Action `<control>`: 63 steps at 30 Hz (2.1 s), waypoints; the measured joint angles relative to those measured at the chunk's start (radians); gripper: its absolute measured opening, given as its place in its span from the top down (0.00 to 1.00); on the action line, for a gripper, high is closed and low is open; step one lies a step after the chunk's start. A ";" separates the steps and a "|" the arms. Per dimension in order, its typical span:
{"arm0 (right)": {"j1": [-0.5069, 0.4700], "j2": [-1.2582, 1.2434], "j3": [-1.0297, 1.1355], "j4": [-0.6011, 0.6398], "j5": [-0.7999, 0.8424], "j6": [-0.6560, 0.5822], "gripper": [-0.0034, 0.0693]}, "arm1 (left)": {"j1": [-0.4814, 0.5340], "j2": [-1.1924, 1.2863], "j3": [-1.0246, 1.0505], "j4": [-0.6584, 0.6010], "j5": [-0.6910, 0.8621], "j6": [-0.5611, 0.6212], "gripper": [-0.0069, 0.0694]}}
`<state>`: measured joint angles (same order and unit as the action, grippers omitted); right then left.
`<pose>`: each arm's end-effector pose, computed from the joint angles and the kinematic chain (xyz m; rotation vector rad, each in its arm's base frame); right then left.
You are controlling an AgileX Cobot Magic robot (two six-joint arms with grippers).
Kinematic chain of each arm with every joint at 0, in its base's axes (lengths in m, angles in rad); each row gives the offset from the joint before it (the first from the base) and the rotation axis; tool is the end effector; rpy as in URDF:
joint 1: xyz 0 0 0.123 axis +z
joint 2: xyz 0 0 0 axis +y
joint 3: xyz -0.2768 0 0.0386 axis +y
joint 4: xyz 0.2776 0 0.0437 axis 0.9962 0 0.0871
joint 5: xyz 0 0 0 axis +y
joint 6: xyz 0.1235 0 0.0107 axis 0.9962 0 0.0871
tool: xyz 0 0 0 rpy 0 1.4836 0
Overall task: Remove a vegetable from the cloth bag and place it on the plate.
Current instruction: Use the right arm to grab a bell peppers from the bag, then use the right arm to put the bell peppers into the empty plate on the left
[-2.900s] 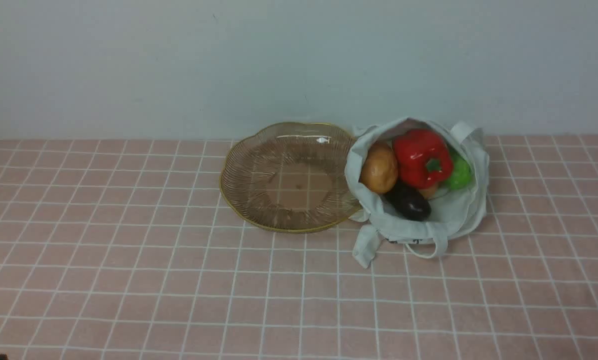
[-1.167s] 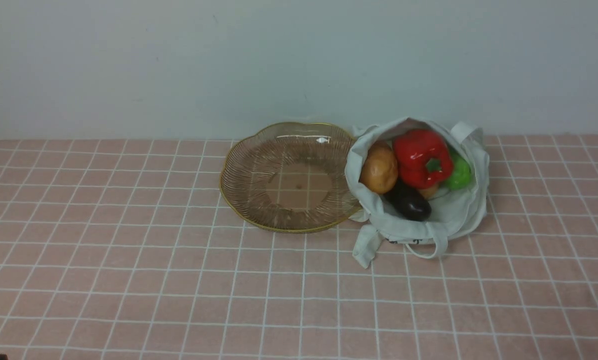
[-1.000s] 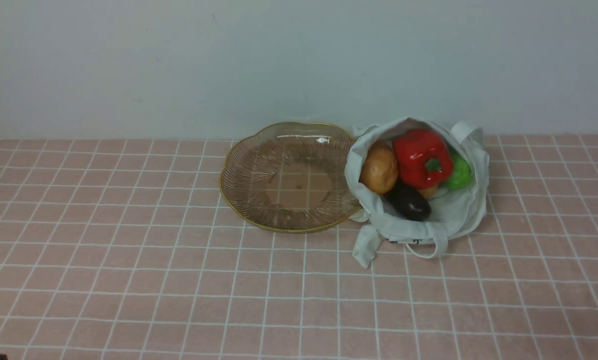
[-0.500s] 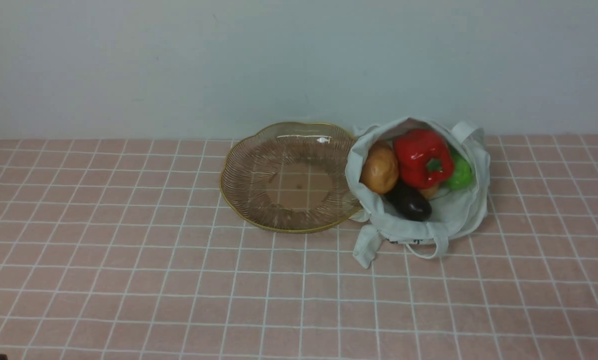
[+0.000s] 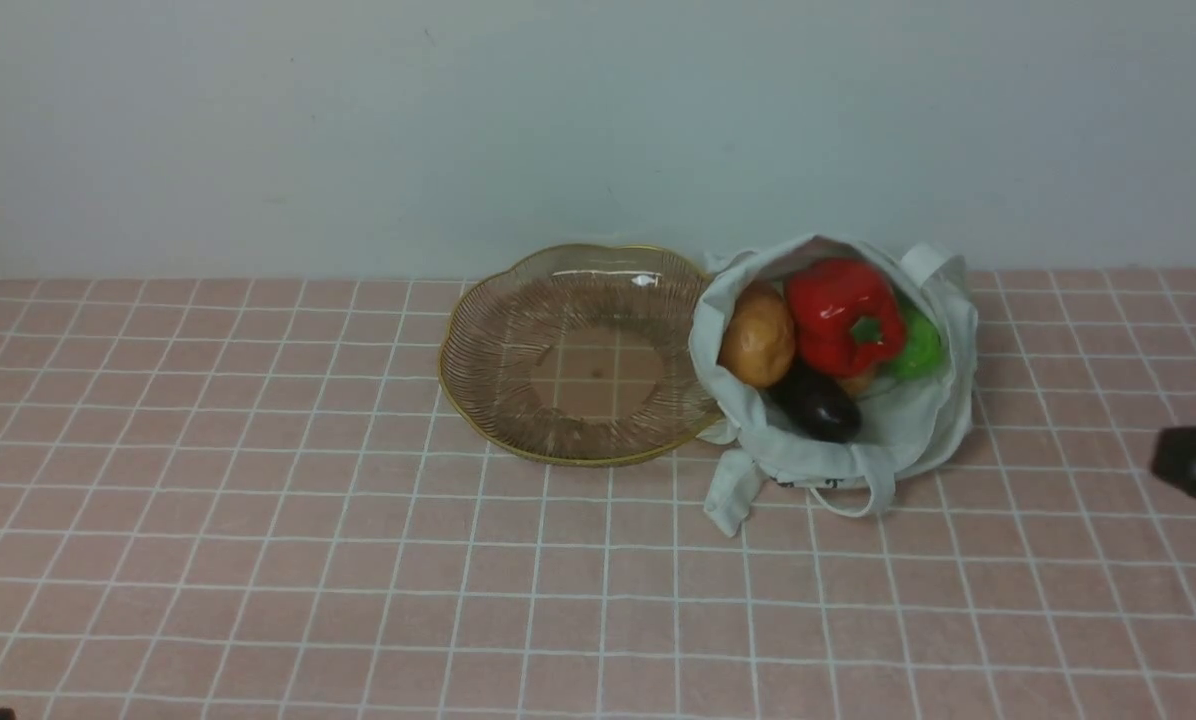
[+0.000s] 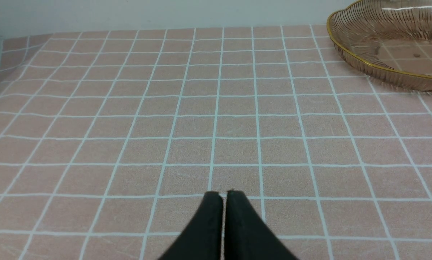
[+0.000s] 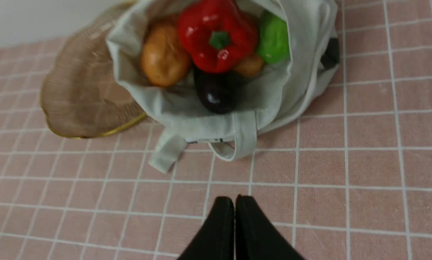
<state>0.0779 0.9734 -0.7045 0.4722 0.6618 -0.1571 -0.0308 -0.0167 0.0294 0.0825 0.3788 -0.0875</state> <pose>0.2359 0.0532 0.2575 0.0361 2.3704 0.4813 0.1190 0.0001 0.1601 -0.0023 1.8738 -0.0001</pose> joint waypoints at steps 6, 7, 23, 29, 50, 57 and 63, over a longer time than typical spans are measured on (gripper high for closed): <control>0.077 0.313 -0.192 -0.020 -0.013 -0.059 0.89 | 0.000 0.000 0.000 0.000 0.000 0.000 0.91; 0.086 0.351 -0.225 -0.035 -0.012 -0.067 0.88 | 0.000 0.000 0.000 0.000 0.000 0.000 0.91; 0.193 0.702 -0.495 -0.176 -0.220 -0.103 0.07 | 0.000 0.000 0.000 0.000 0.000 0.000 0.91; 0.196 0.816 -0.495 -0.176 -0.347 -0.138 0.00 | 0.000 0.000 0.000 0.000 0.000 0.000 0.91; 0.194 0.834 -0.497 -0.209 -0.316 -0.149 0.14 | 0.000 0.000 0.000 0.000 0.000 0.000 0.91; 0.184 0.561 -0.497 -0.183 -0.058 -0.129 0.14 | 0.000 0.000 0.000 0.000 0.000 0.000 0.91; 0.315 0.526 -0.497 0.016 -0.176 -0.219 0.14 | 0.000 0.000 0.000 0.000 0.000 0.000 0.91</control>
<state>0.3928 1.4996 -1.2014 0.4885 0.4858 -0.3761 -0.0308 -0.0167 0.0294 0.0825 0.3788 -0.0875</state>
